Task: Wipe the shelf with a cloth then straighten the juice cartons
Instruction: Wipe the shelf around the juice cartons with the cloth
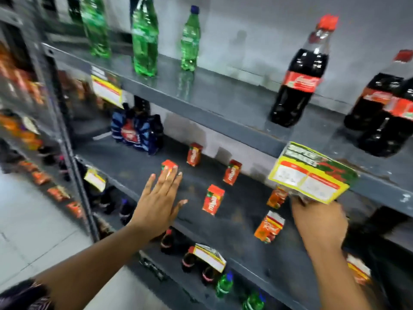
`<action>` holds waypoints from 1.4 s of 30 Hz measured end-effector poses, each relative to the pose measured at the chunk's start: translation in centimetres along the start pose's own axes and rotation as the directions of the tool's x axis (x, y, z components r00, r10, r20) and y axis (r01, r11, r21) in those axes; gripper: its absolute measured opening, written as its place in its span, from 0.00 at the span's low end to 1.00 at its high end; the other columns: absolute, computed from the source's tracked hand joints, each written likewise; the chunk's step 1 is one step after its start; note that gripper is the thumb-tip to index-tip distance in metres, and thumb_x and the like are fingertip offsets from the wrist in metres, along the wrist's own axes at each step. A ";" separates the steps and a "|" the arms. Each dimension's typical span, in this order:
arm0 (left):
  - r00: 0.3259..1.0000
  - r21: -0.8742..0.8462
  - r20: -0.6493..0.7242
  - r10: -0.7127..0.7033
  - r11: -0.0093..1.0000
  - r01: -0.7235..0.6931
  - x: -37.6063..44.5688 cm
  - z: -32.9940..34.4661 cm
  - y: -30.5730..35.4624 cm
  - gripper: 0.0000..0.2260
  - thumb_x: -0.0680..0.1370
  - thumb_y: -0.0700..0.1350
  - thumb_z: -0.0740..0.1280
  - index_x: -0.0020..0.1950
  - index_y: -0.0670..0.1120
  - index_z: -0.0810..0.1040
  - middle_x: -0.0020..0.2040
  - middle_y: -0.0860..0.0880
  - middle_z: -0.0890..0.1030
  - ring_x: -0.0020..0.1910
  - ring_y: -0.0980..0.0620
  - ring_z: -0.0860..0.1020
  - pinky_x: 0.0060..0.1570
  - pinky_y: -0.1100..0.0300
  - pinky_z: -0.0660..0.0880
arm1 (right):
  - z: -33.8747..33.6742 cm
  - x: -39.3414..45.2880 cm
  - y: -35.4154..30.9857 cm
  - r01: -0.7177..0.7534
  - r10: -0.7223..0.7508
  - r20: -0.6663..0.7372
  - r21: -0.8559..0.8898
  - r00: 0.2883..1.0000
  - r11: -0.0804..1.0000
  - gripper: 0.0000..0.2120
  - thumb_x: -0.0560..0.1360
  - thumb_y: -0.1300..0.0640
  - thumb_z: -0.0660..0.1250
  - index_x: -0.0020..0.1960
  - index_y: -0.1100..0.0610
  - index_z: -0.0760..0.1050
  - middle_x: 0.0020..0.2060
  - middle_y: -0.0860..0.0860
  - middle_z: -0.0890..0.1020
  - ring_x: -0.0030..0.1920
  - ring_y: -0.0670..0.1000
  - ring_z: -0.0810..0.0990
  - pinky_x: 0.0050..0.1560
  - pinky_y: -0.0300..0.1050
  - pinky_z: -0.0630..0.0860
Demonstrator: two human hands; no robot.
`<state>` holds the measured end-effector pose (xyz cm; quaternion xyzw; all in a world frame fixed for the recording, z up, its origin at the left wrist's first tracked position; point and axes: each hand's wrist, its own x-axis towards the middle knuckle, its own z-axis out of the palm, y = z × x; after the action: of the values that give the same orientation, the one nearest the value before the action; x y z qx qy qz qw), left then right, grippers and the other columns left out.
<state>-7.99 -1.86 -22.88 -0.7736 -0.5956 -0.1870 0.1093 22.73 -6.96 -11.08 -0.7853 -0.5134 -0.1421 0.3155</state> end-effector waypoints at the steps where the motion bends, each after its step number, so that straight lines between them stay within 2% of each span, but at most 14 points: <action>1: 1.000 0.001 0.004 -0.008 1.000 0.008 -0.1 -0.1 -0.9 0.30 0.79 0.59 0.50 0.77 0.43 0.54 0.77 0.45 0.56 0.76 0.49 0.47 0.71 0.45 0.51 | 1.1 -0.5 -1.7 0.060 -0.060 -0.003 0.008 0.998 0.998 0.13 0.69 0.57 0.73 0.38 0.68 0.78 0.31 0.71 0.79 0.33 0.71 0.79 0.35 0.60 0.77; 3: 1.000 0.016 0.023 -0.017 1.000 0.017 -0.1 -0.3 -2.9 0.30 0.79 0.59 0.50 0.77 0.43 0.54 0.77 0.45 0.57 0.76 0.48 0.47 0.71 0.46 0.51 | 3.4 -1.3 -4.8 0.170 -0.169 0.026 -0.026 0.985 0.985 0.10 0.68 0.57 0.71 0.39 0.66 0.78 0.28 0.67 0.78 0.29 0.67 0.78 0.31 0.57 0.77; 6: 0.999 0.029 0.034 -0.027 0.999 0.026 0.3 0.0 -6.1 0.30 0.79 0.59 0.49 0.76 0.43 0.55 0.77 0.45 0.56 0.76 0.48 0.48 0.71 0.46 0.49 | 5.8 -2.0 -9.3 0.253 -0.252 0.094 0.002 0.963 0.967 0.11 0.70 0.54 0.68 0.51 0.56 0.76 0.34 0.61 0.81 0.34 0.64 0.81 0.33 0.52 0.77; 9: 0.999 0.016 0.028 -0.037 0.999 0.037 1.2 0.4 -10.1 0.30 0.80 0.60 0.50 0.77 0.44 0.52 0.77 0.45 0.53 0.76 0.48 0.45 0.72 0.47 0.46 | 8.1 -2.7 -13.9 0.335 -0.331 0.152 -0.003 0.931 0.942 0.14 0.73 0.51 0.66 0.56 0.53 0.73 0.39 0.56 0.83 0.38 0.61 0.82 0.35 0.51 0.78; 15: 0.996 0.006 0.071 -0.045 0.999 0.045 4.1 1.2 -20.7 0.31 0.80 0.60 0.48 0.77 0.43 0.51 0.77 0.46 0.51 0.76 0.48 0.43 0.72 0.46 0.46 | 12.9 -3.8 -23.8 0.379 -0.376 0.155 0.012 0.913 0.925 0.12 0.67 0.51 0.73 0.48 0.54 0.78 0.38 0.53 0.83 0.38 0.59 0.82 0.32 0.46 0.76; 18: 0.991 -0.018 0.121 -0.055 0.998 0.058 5.1 2.4 -26.8 0.30 0.80 0.61 0.47 0.77 0.43 0.52 0.77 0.45 0.52 0.76 0.48 0.44 0.72 0.48 0.42 | 16.1 -4.3 -29.3 0.418 -0.415 0.169 0.018 0.894 0.908 0.11 0.66 0.51 0.75 0.43 0.55 0.78 0.36 0.54 0.82 0.36 0.58 0.81 0.31 0.44 0.74; 23: 0.967 -0.065 0.251 -0.040 0.996 0.058 5.9 6.1 -34.6 0.31 0.80 0.62 0.42 0.75 0.41 0.54 0.76 0.43 0.57 0.76 0.45 0.48 0.71 0.52 0.41 | 22.0 -6.0 -36.9 0.459 -0.449 0.228 0.013 0.864 0.889 0.11 0.68 0.45 0.71 0.43 0.52 0.78 0.38 0.51 0.82 0.41 0.57 0.80 0.31 0.45 0.74; 26: 0.967 -0.124 0.255 0.012 0.992 0.021 6.5 8.1 -37.9 0.33 0.78 0.63 0.37 0.75 0.43 0.47 0.76 0.46 0.48 0.75 0.47 0.40 0.71 0.55 0.35 | 25.4 -6.5 -40.0 0.465 -0.455 0.286 0.036 0.843 0.884 0.11 0.69 0.46 0.70 0.45 0.52 0.78 0.40 0.51 0.82 0.43 0.55 0.80 0.33 0.46 0.75; 29: 0.965 -0.150 0.253 0.060 0.988 -0.022 7.5 9.7 -40.1 0.38 0.74 0.65 0.31 0.77 0.44 0.47 0.76 0.47 0.45 0.74 0.50 0.38 0.71 0.55 0.36 | 28.5 -6.7 -42.4 0.490 -0.482 0.273 0.044 0.832 0.871 0.10 0.68 0.53 0.72 0.46 0.56 0.77 0.40 0.53 0.82 0.43 0.56 0.80 0.32 0.49 0.77; 32: 0.946 -0.191 0.307 0.102 0.981 -0.044 9.0 11.1 -41.1 0.41 0.71 0.67 0.27 0.77 0.44 0.45 0.75 0.49 0.41 0.74 0.51 0.37 0.72 0.54 0.38 | 31.5 -7.4 -43.8 0.550 -0.505 0.352 -0.037 0.788 0.834 0.13 0.63 0.58 0.73 0.46 0.57 0.77 0.44 0.53 0.82 0.44 0.54 0.81 0.35 0.48 0.79; 34: 0.928 -0.218 0.346 0.140 0.974 -0.066 9.8 12.1 -41.0 0.39 0.72 0.66 0.31 0.77 0.44 0.41 0.75 0.49 0.39 0.74 0.52 0.36 0.71 0.56 0.35 | 33.3 -8.4 -43.6 0.574 -0.474 0.477 -0.081 0.740 0.815 0.17 0.59 0.61 0.73 0.47 0.57 0.76 0.44 0.54 0.82 0.44 0.55 0.82 0.37 0.49 0.79; 37: 0.920 -0.248 0.344 0.186 0.963 -0.102 10.3 13.5 -40.2 0.34 0.75 0.60 0.37 0.77 0.42 0.44 0.78 0.45 0.45 0.74 0.51 0.38 0.69 0.58 0.34 | 34.7 -10.0 -42.3 0.551 -0.425 0.576 -0.054 0.698 0.833 0.21 0.61 0.61 0.70 0.54 0.56 0.75 0.45 0.54 0.83 0.44 0.57 0.83 0.38 0.51 0.80; 39: 0.922 -0.288 0.341 0.181 0.954 -0.081 10.0 14.2 -39.5 0.34 0.75 0.58 0.38 0.77 0.41 0.49 0.78 0.45 0.49 0.75 0.51 0.42 0.70 0.58 0.36 | 35.0 -10.2 -41.7 0.569 -0.461 0.564 -0.020 0.685 0.822 0.24 0.63 0.59 0.70 0.59 0.53 0.75 0.50 0.52 0.84 0.49 0.56 0.82 0.43 0.52 0.80; 42: 0.934 -0.282 0.314 0.172 0.956 -0.081 9.7 15.0 -39.2 0.32 0.77 0.58 0.41 0.76 0.40 0.56 0.77 0.44 0.56 0.76 0.48 0.50 0.72 0.55 0.43 | 35.1 -9.6 -41.8 0.589 -0.486 0.609 0.039 0.627 0.807 0.23 0.71 0.57 0.65 0.67 0.50 0.71 0.65 0.52 0.76 0.64 0.56 0.75 0.59 0.57 0.72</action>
<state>-41.22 23.02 -34.53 -0.8387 -0.5235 -0.1230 -0.0858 -22.42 20.17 -28.38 -0.6219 -0.7827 -0.0193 0.0162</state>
